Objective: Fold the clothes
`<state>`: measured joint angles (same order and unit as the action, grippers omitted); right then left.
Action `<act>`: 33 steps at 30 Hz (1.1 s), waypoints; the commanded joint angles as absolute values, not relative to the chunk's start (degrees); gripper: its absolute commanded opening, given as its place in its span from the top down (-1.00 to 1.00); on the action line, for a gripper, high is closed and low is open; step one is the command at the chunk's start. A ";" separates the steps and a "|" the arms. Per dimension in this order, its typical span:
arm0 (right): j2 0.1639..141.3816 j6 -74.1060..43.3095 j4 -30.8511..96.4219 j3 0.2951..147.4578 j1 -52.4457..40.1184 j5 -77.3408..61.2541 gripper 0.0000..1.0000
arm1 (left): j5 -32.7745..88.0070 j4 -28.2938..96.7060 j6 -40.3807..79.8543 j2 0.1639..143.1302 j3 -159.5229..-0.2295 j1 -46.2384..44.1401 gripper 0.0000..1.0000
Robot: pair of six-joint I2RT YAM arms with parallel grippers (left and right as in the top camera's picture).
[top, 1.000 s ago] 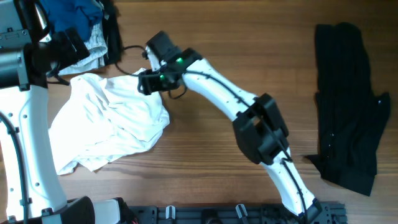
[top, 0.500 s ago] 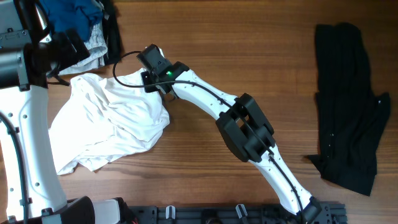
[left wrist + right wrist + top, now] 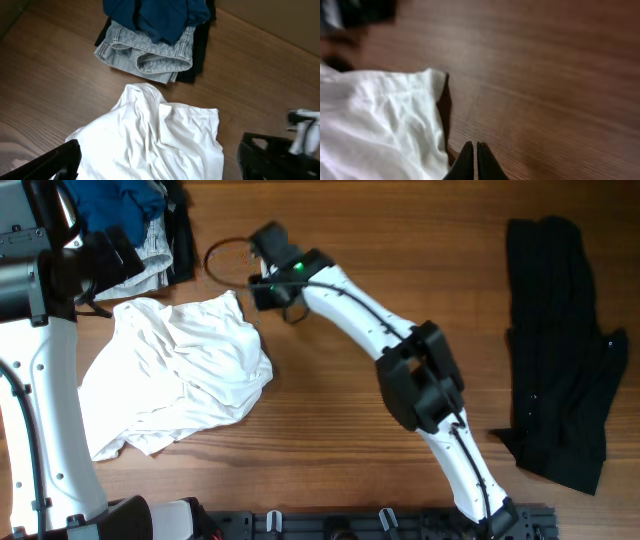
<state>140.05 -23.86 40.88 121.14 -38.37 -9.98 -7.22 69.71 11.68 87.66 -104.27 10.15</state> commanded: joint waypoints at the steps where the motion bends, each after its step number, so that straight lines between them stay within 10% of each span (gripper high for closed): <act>1: 138.02 -20.91 40.56 122.15 -39.55 -13.21 0.06 | -6.94 69.67 12.45 87.22 -104.09 10.50 -1.00; 3: 140.59 -19.35 38.81 122.15 -42.83 -12.91 -0.90 | -6.94 69.67 12.45 87.22 -104.09 10.50 -1.00; 7: 144.18 -19.70 33.23 122.15 -47.62 -8.23 -0.99 | -6.94 69.67 12.45 87.22 -104.09 10.50 -1.00; 16: 147.98 -25.58 30.85 122.15 -46.96 3.64 -0.97 | -6.94 69.71 12.45 87.22 -104.09 10.50 -1.00; 21: 148.22 -26.09 32.03 122.15 -45.30 5.61 -0.21 | -6.94 69.71 12.45 87.22 -104.09 10.50 -1.00; 33: 151.15 -32.03 33.67 122.15 -47.75 -0.23 0.06 | -6.92 69.73 12.47 87.22 -104.09 10.50 -1.00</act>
